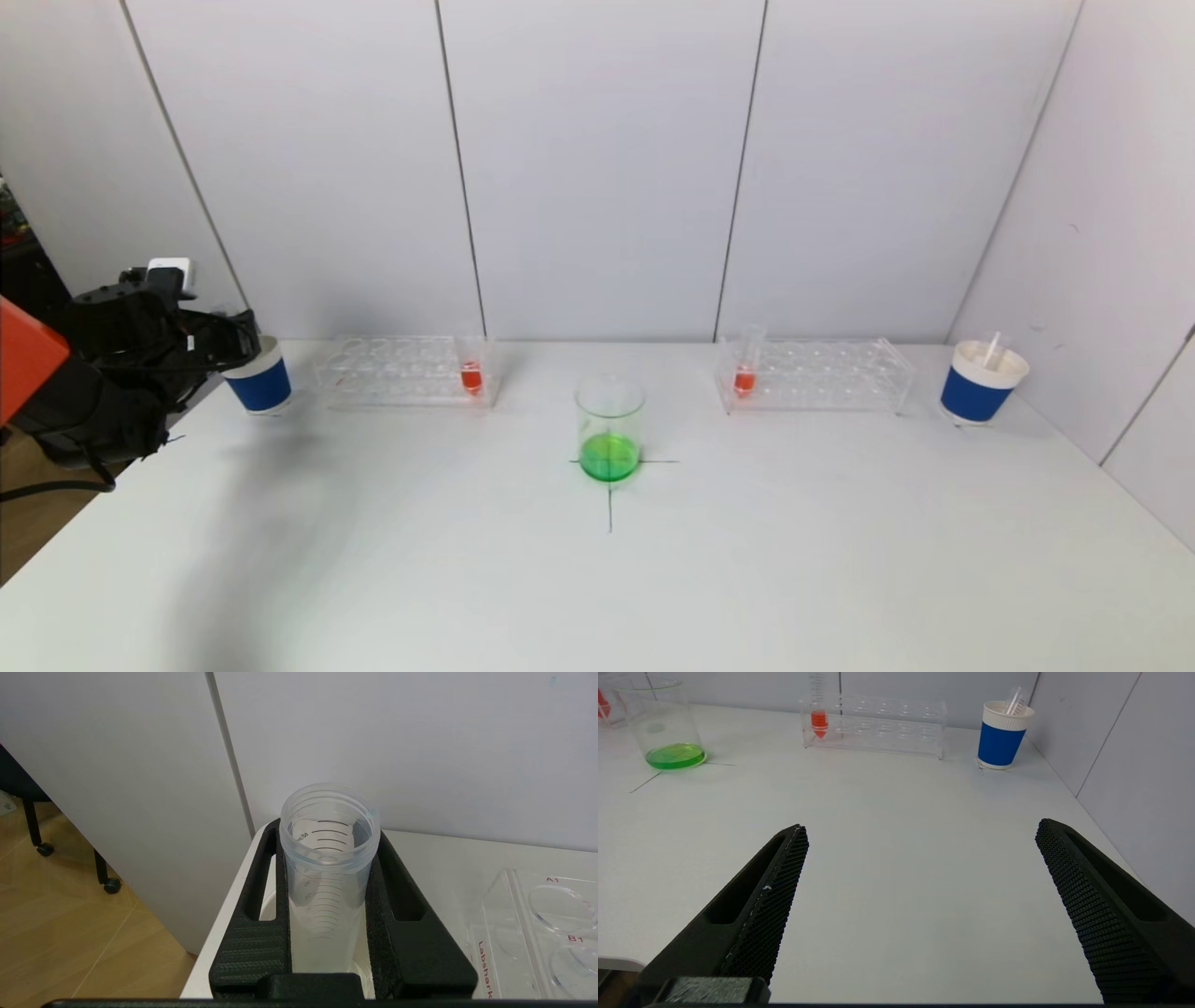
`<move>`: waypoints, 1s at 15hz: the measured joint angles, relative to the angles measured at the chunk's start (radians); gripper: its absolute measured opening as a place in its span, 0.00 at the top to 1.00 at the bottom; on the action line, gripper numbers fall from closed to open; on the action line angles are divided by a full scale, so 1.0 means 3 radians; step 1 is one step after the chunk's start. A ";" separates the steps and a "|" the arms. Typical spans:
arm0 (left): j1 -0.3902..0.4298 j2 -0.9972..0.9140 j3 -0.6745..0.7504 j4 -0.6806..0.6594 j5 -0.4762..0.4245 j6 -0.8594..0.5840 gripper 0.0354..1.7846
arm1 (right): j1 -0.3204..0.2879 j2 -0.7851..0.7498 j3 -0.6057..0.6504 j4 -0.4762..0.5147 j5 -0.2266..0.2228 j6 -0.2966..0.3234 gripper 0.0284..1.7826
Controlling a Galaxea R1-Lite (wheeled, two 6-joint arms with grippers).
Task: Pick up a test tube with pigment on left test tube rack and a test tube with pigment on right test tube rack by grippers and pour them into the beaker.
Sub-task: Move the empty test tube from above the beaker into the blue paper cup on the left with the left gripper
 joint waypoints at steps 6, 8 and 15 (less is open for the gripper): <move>0.0000 0.0001 0.0035 0.0011 -0.0004 0.0000 0.76 | -0.0003 0.0000 0.0000 0.0000 0.0000 0.0001 0.01; 0.0000 0.0000 0.0043 0.0001 -0.0004 -0.0001 0.74 | -0.0003 0.0000 0.0000 0.0000 0.0000 0.0001 0.01; -0.0005 0.0001 0.0069 -0.0107 -0.0006 0.0001 0.29 | -0.0003 0.0000 0.0000 0.0000 0.0000 0.0001 0.01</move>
